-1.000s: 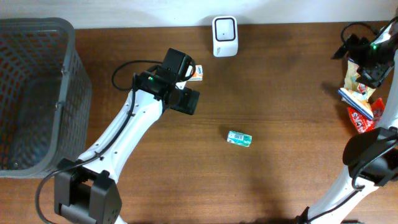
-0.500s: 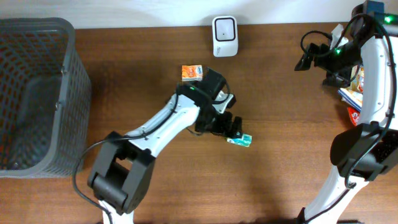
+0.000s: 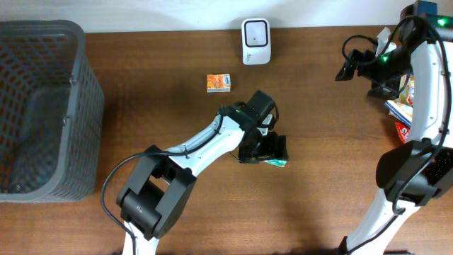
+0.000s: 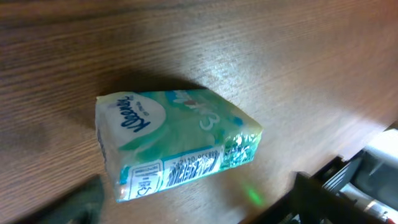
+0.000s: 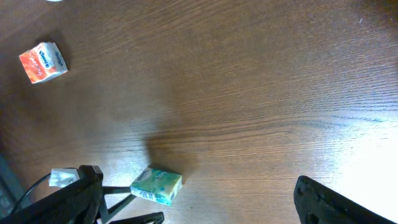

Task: Scan the item barcode
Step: 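Reach the left gripper down to the green tissue pack and grasp it, then lift the green pack up to the scanner face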

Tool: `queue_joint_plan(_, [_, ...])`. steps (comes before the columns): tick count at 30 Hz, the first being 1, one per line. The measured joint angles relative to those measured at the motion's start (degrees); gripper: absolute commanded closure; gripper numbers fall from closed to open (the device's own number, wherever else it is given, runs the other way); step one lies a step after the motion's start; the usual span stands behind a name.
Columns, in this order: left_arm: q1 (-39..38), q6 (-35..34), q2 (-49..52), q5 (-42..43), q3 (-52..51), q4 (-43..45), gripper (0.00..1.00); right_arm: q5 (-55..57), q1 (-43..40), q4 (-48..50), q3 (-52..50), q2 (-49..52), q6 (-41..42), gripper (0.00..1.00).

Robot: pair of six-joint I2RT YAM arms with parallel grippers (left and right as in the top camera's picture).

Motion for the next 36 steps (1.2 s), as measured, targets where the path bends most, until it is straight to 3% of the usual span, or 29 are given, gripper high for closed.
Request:
queue_joint_plan(5, [1.86,-1.68,0.0,6.25,0.0,-0.44,0.01,0.0,0.0,0.0,0.0,0.0,-0.02,0.02])
queue_joint_plan(8, [2.45,-8.31,0.0,9.29,0.0,-0.87,0.01,0.0,0.0,0.0,0.0,0.0,-0.04,0.02])
queue_joint_plan(9, [2.45,-11.93,0.0,10.58,0.0,-1.14,0.08,0.0,0.0,0.0,0.0,0.0,-0.04,0.02])
queue_joint_plan(10, [2.45,-14.08,0.0,11.39,0.0,-1.25,0.26,0.0,0.0,0.0,0.0,0.0,-0.04,0.02])
queue_joint_plan(13, [2.45,-21.07,0.0,13.6,0.0,-1.2,0.03,0.0,0.0,0.0,0.0,0.0,-0.02,0.02])
queue_joint_plan(17, [2.45,-25.73,0.0,14.12,-0.02,-1.25,0.01,0.0,0.0,0.0,0.0,0.0,-0.04,0.02])
queue_joint_plan(20, [2.45,-25.33,0.0,4.7,-0.02,-1.22,0.01,0.0,0.0,0.0,0.0,0.0,-0.04,0.02])
queue_joint_plan(22, [2.67,-19.63,0.0,-2.64,-0.02,-0.02,0.01,0.0,0.0,0.02,0.0,0.0,-0.04,0.02])
queue_joint_plan(24, [3.54,-8.0,0.0,-5.25,0.04,0.59,0.01,0.0,0.0,0.0,0.0,0.0,-0.02,0.02])
queue_joint_plan(29, [7.32,15.65,-0.31,-1.16,0.83,0.17,0.01,0.0,0.0,0.0,0.0,0.0,-0.02,0.02])
queue_joint_plan(32, [9.94,41.4,-3.72,2.67,1.53,-5.35,0.01,0.0,0.0,0.02,0.0,0.0,-0.04,0.02])
queue_joint_plan(36, [10.32,70.34,-4.63,-1.7,1.92,-8.39,0.02,0.0,0.0,0.0,0.0,0.0,-0.02,0.02])
